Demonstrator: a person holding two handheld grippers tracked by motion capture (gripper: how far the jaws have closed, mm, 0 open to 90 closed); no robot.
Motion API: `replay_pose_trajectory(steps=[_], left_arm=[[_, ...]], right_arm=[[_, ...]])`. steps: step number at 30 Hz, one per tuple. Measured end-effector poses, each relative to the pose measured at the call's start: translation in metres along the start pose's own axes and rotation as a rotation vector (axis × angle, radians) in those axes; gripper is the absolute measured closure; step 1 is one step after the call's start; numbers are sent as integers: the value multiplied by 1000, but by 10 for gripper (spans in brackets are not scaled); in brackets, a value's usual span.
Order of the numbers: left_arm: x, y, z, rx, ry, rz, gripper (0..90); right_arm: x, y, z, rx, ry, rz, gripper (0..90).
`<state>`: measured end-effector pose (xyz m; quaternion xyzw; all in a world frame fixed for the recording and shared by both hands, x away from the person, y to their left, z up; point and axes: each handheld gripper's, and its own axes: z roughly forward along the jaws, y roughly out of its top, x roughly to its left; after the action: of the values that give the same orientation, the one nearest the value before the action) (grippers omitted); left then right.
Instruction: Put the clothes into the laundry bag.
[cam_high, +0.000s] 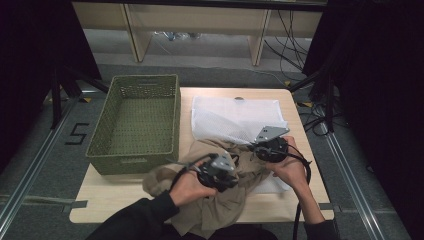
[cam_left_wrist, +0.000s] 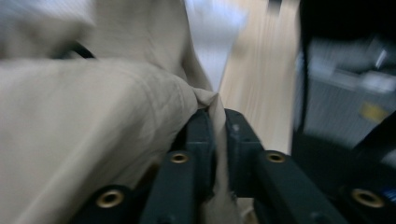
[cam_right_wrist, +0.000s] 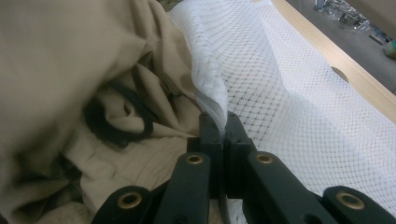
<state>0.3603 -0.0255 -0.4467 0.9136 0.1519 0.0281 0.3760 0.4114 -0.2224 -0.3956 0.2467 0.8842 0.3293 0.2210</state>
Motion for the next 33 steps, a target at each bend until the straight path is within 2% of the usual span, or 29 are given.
replay_pose_trajectory(steps=[2,5,6,7,8,9,10,11,13,15,16,17,18,19,20,21,22,23,24,25,26,28,29,30,32,33], left_arm=[[-5,1,6,46,-31,-20,628],[-12,10,-13,-21,-13,-41,469],[-12,13,-21,-36,-9,-36,432],[-12,17,-35,-79,-15,-72,401],[-10,20,-47,-93,-22,-85,367],[-8,23,-59,-105,-29,-104,337],[-7,24,-72,-138,-19,-112,325],[-6,25,-84,-155,6,-106,320],[0,27,-103,-162,78,-90,313],[12,25,-114,-130,181,-63,299],[22,23,-116,-115,210,-73,289],[32,21,-114,-100,233,-111,283],[42,17,-111,-64,255,-125,263],[51,13,-104,-30,284,-159,226],[60,8,-97,8,280,-161,204],[69,3,-90,29,236,-170,187],[77,-3,-81,19,201,-209,189],[87,-9,-71,38,184,-224,197],[90,-12,-64,56,172,-235,170],[93,-15,-55,68,141,-241,149],[91,-17,-45,38,118,-274,206],[77,-16,-31,18,64,-189,463],[69,-13,-26,-2,50,-178,557],[61,-9,-23,5,49,-126,638],[48,-1,-15,-6,62,-98,714],[45,3,-12,-17,63,-103,750]], right_arm=[[0,-1,0,6,-1,11,898],[-1,-3,2,2,-1,-4,898],[-1,-3,2,4,1,-6,898],[-1,-3,1,5,1,-4,898],[1,-4,1,10,-6,27,898],[-1,-3,1,6,-3,5,898],[2,-4,0,5,-18,25,898],[0,-3,1,3,-2,-8,898],[1,-2,0,6,-3,1,898],[2,-1,0,9,-4,13,898],[1,-1,1,7,-1,-2,898],[2,-1,1,9,0,-1,898],[2,-1,1,11,-2,-1,898],[2,-1,1,9,-2,-2,898],[2,0,0,4,-5,-7,898],[2,0,0,5,-7,-5,898],[2,0,-1,6,-7,-5,898],[2,0,0,6,0,-10,898],[3,1,-1,7,-10,0,898],[2,1,0,5,-13,1,898],[2,1,0,4,-12,2,898],[3,2,1,3,-13,-11,898],[3,3,1,1,-16,1,898],[4,4,1,-5,-17,6,898],[5,8,1,-20,-11,5,899],[6,10,0,-29,-8,-11,899]])
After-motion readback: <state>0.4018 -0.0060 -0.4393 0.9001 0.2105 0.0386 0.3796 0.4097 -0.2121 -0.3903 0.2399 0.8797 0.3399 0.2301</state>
